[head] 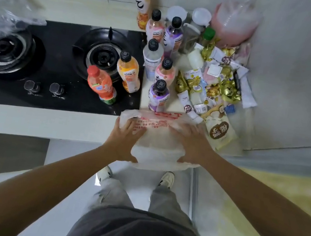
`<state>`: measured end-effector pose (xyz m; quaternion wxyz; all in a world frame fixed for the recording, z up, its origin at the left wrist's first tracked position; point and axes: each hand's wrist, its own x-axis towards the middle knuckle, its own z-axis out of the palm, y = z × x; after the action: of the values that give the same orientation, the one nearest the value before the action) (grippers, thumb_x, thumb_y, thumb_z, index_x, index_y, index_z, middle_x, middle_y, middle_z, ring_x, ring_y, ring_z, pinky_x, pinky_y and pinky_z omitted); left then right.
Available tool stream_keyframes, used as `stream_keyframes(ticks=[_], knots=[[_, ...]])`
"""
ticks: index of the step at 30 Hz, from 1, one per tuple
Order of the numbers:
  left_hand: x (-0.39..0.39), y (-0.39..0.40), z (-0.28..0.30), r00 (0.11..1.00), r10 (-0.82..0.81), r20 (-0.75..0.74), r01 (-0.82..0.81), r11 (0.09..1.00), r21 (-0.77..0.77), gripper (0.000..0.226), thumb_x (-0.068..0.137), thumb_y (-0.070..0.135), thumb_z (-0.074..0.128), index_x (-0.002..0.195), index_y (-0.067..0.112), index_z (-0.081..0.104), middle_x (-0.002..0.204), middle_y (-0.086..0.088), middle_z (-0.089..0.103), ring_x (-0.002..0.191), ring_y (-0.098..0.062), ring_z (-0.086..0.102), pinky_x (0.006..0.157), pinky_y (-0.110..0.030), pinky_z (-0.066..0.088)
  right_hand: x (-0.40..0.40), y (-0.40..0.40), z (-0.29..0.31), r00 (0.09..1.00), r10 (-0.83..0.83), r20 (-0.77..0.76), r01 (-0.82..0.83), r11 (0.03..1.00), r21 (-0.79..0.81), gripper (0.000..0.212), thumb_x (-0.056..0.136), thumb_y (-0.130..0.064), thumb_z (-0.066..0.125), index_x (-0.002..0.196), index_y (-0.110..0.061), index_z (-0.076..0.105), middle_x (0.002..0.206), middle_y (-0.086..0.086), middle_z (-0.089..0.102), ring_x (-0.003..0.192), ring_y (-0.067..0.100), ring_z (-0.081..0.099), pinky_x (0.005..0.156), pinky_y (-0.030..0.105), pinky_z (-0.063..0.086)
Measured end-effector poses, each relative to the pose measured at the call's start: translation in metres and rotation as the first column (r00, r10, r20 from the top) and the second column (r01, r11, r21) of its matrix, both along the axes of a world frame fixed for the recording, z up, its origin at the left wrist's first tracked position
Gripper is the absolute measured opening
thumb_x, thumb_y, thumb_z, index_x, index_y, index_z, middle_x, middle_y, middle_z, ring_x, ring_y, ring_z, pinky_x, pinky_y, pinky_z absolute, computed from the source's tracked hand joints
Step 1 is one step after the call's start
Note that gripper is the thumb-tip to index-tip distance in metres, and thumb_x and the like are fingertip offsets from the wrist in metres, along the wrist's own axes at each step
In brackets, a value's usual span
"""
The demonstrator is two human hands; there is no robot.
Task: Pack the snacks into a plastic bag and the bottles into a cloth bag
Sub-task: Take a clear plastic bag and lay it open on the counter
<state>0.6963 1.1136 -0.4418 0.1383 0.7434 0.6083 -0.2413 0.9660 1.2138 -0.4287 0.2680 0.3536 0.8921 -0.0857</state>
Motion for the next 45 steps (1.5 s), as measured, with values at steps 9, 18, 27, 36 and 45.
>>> stream_keyframes(ticks=[9, 18, 27, 36, 45], knots=[[0.023, 0.009, 0.004, 0.995, 0.090, -0.040, -0.089, 0.996, 0.020, 0.129, 0.066, 0.090, 0.059, 0.161, 0.032, -0.006, 0.167, -0.014, 0.004, 0.154, -0.036, 0.005, 0.118, -0.066, 0.015, 0.010, 0.029, -0.004, 0.998, 0.060, -0.023, -0.060, 0.998, 0.029, 0.131, 0.060, -0.080, 0.079, 0.162, -0.036, 0.009, 0.161, 0.013, 0.030, 0.143, 0.037, 0.036, 0.118, 0.056, 0.022], [0.035, 0.039, 0.008, 0.984, 0.179, 0.017, -0.180, 0.982, 0.057, 0.115, 0.069, 0.094, 0.047, 0.159, 0.043, -0.003, 0.163, -0.009, 0.013, 0.150, -0.032, 0.013, 0.110, -0.061, 0.028, -0.001, 0.037, 0.003, 0.998, 0.057, -0.031, -0.058, 0.998, -0.008, 0.120, 0.066, -0.083, 0.072, 0.160, -0.047, 0.007, 0.159, 0.012, 0.019, 0.143, 0.038, 0.029, 0.115, 0.057, 0.027], [0.034, 0.053, 0.010, 0.974, 0.225, 0.020, -0.226, 0.973, 0.042, 0.128, 0.052, 0.099, 0.055, 0.155, 0.052, -0.005, 0.164, -0.006, 0.006, 0.150, -0.031, 0.009, 0.111, -0.056, 0.027, -0.019, 0.048, -0.003, 0.998, 0.066, -0.009, -0.065, 0.995, 0.072, 0.125, 0.065, -0.088, 0.066, 0.161, -0.046, -0.001, 0.149, 0.015, 0.027, 0.136, 0.038, 0.033, 0.110, 0.053, 0.030], [0.022, 0.074, 0.007, 0.974, 0.227, 0.016, -0.228, 0.972, 0.062, 0.128, 0.047, 0.099, 0.055, 0.154, 0.055, 0.000, 0.161, 0.000, 0.011, 0.147, -0.029, 0.011, 0.110, -0.056, 0.030, -0.029, 0.060, -0.008, 0.997, 0.066, -0.034, -0.062, 0.993, 0.099, 0.125, 0.069, -0.084, 0.069, 0.162, -0.044, -0.005, 0.150, 0.018, 0.027, 0.137, 0.037, 0.032, 0.113, 0.052, 0.028], [0.009, 0.100, 0.008, 0.970, 0.244, 0.002, -0.244, 0.969, 0.052, 0.131, 0.041, 0.102, 0.054, 0.153, 0.050, 0.013, 0.147, 0.003, 0.028, 0.138, -0.028, 0.021, 0.098, -0.049, 0.039, -0.037, 0.072, -0.013, 0.998, -0.008, -0.058, 0.011, 0.999, 0.052, 0.123, 0.070, -0.085, 0.065, 0.160, -0.047, -0.010, 0.159, 0.016, 0.014, 0.148, 0.040, 0.022, 0.120, 0.056, 0.017]])
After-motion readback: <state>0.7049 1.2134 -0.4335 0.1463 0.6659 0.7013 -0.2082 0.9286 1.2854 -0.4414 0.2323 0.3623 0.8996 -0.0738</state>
